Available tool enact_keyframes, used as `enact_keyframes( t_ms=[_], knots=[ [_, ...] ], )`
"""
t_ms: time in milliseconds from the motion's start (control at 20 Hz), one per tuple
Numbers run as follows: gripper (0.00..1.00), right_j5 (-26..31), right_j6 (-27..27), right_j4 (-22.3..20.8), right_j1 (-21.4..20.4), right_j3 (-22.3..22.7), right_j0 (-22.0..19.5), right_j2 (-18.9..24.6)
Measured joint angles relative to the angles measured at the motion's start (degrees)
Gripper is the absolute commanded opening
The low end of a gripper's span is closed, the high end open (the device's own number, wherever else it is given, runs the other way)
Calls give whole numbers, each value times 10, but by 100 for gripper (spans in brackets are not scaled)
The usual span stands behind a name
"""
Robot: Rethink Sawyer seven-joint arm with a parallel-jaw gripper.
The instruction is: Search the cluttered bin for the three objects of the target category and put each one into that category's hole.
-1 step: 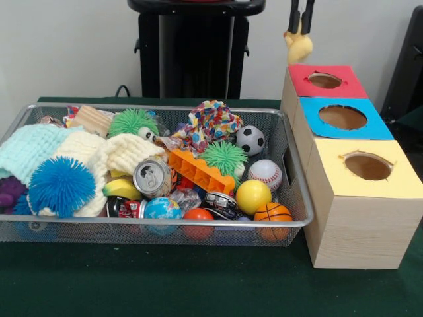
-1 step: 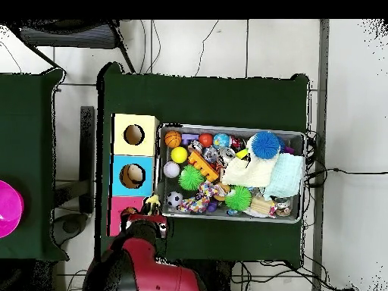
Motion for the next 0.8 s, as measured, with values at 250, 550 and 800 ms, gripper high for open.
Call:
enact_keyframes(
  t_ms=[250,550,800],
  knots=[
    [0,14,2,19,1,0,62,-46],
    [0,38,30,53,6,0,126,-74],
    [0,38,59,74,21,0,133,-74]
  ],
)
